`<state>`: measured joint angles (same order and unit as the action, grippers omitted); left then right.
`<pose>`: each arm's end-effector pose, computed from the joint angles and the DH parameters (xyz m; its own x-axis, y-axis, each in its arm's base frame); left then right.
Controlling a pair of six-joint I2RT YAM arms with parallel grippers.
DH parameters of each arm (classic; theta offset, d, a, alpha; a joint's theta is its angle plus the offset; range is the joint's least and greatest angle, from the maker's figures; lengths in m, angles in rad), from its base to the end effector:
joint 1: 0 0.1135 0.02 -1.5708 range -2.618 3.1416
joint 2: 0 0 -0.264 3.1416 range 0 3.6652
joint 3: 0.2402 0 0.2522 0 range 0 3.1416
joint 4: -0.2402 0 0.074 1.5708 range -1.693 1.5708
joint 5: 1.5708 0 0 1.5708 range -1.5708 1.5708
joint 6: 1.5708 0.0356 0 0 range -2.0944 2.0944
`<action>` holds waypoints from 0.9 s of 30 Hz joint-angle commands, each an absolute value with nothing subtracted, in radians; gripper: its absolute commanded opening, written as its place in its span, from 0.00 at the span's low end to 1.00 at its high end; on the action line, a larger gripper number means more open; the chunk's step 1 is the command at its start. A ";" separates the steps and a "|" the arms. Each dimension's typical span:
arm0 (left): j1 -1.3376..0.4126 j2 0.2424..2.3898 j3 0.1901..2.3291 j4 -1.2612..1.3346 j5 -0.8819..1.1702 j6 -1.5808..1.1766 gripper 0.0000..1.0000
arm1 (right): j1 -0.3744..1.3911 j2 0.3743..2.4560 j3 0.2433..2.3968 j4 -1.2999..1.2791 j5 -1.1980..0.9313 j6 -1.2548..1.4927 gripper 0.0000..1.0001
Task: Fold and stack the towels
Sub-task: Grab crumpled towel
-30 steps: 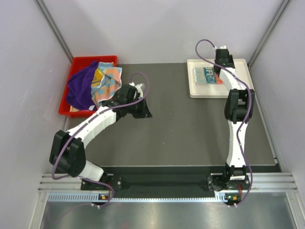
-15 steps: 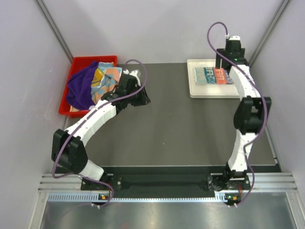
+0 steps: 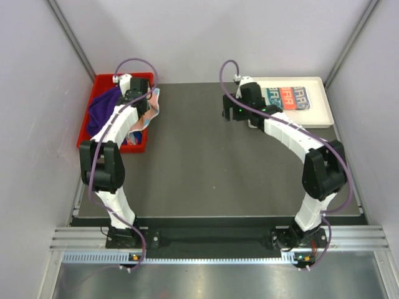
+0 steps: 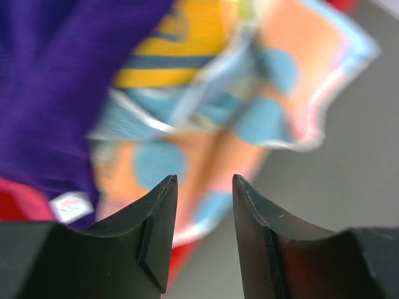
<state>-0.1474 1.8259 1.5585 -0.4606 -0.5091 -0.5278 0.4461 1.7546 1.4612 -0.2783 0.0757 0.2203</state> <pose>0.4152 -0.0441 0.2922 -0.4519 -0.3775 -0.8082 -0.5316 0.8416 -0.0958 0.3730 0.1754 0.3004 -0.5578 -0.0252 -0.8296 -0.2572 0.9556 0.1438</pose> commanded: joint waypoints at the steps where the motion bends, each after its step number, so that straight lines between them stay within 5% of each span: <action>1: -0.104 1.832 1.580 -0.428 -0.649 -0.503 0.47 | 0.495 1.767 1.460 -0.206 0.038 0.265 0.81; 7: -0.055 1.848 1.571 -0.361 -0.761 -0.474 0.51 | 0.534 1.781 1.424 -0.166 0.005 0.287 0.80; 22: 0.063 1.982 1.623 -0.333 -0.632 -0.462 0.49 | 0.549 1.802 1.419 -0.155 -0.025 0.279 0.79; 27: 0.067 1.988 1.634 -0.322 -0.611 -0.460 0.29 | 0.552 1.795 1.411 -0.146 -0.026 0.273 0.77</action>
